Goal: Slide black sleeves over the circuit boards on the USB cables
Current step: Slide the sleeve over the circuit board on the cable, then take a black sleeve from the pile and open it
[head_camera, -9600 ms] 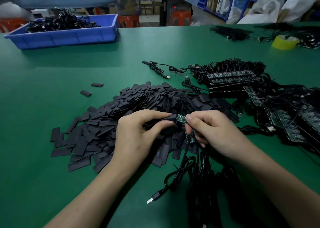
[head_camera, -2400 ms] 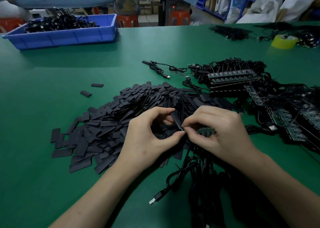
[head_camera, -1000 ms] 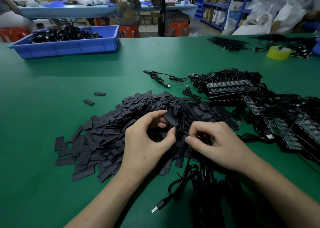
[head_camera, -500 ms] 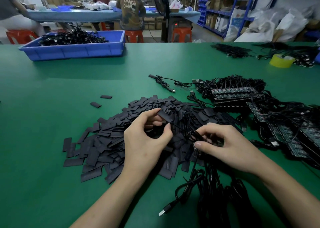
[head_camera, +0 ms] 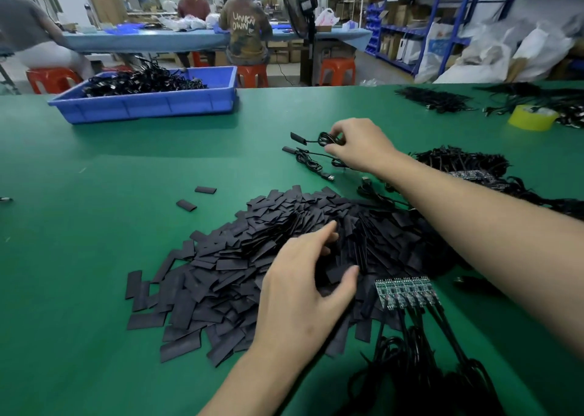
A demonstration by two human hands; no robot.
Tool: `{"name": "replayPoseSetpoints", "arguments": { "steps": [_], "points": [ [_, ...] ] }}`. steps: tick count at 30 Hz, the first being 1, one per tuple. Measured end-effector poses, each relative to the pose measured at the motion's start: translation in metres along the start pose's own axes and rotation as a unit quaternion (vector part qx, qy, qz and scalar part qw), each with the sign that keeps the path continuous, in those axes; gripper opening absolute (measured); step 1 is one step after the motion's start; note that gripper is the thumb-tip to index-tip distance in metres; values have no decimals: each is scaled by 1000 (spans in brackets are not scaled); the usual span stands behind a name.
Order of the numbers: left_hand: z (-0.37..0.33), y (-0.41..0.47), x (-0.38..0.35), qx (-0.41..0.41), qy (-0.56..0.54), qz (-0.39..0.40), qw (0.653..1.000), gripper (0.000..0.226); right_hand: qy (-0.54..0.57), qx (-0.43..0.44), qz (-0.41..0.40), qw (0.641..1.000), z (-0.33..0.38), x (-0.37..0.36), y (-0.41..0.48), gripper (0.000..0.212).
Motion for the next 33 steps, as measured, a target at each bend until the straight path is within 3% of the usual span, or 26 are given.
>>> {"name": "replayPoseSetpoints", "arguments": {
  "steps": [6,11,15,18,23,25,28,30,33],
  "points": [
    [4,0,0,-29,27,4,999,50,-5,-7,40,999,26,-19,40,51],
    [5,1,1,-18,46,-7,999,33,3,100,48,994,23,0,-35,20],
    [3,2,3,-28,70,-24,997,24,30,160,104,981,-3,27,-134,11],
    [-2,2,3,-38,87,-23,995,20,35,144,148,978,-25,46,-187,20],
    [-13,-2,3,-85,127,17,988,7,-54,134,166,975,-43,40,-223,51],
    [-17,-4,2,-125,145,58,980,23,-64,132,157,977,-45,33,-228,49],
    [-18,-9,-1,-169,188,154,955,49,-17,117,125,985,-44,30,-227,25],
    [-17,-12,-5,-173,194,184,948,55,60,88,131,986,-43,33,-222,20],
    [-15,-12,-8,-121,137,164,969,51,202,36,180,962,-40,38,-214,19]
  ]
}}
Point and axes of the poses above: each hand's wrist, its own y-axis towards the middle knuckle, its own x-axis out of the back of the hand, z = x × y, the point moved 1 cm from there along y, towards the middle knuckle, and after that the axes turned 3 degrees about -y, right-handed, at the moved point
